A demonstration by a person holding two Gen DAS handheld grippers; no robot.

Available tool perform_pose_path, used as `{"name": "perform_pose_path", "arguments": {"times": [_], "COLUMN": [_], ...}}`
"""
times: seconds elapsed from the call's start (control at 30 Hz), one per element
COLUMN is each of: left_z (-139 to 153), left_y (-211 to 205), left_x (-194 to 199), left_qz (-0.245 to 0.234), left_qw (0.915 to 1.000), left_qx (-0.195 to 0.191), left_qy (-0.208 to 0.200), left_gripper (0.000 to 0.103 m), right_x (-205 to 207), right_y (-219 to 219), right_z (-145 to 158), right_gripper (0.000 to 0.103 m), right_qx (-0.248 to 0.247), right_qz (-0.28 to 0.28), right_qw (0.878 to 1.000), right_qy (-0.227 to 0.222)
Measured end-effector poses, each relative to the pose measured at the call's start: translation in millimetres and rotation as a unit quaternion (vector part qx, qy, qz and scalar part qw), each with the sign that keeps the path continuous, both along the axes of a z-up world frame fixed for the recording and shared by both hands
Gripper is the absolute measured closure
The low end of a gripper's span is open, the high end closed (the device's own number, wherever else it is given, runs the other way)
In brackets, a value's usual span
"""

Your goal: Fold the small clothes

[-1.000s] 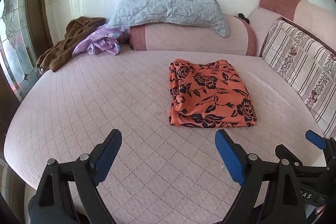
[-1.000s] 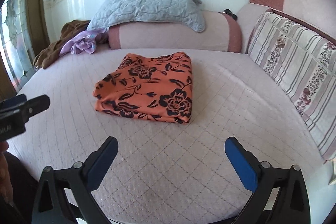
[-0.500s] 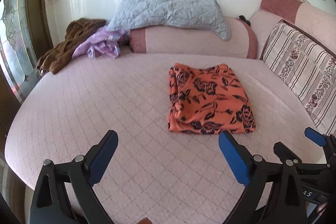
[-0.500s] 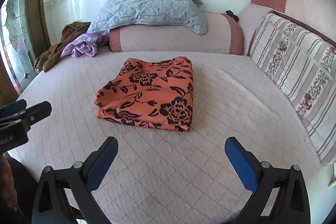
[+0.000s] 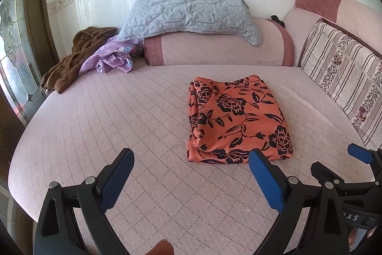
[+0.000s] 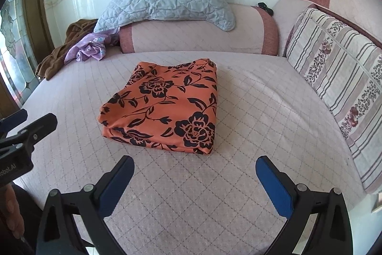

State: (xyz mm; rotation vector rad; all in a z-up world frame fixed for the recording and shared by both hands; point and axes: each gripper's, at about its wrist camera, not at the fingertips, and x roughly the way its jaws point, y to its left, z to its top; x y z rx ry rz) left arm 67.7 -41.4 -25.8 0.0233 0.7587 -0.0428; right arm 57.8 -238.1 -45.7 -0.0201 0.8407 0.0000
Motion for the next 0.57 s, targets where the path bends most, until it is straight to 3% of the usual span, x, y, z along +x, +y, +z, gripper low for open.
{"name": "perform_pose_path", "arguments": {"times": [0.57], "left_z": [-4], "left_y": [-17], "left_x": [42], "left_qz": [-0.020], "left_qw": [0.9998], "left_qx": [0.003], "left_qy": [-0.002], "left_gripper": [0.004], "right_x": [42], "right_y": [-6], "right_z": [-13], "right_gripper": [0.000], "right_qx": [0.000], "right_qz": [0.004], "right_qw": [1.000], "right_qy": [0.016]}}
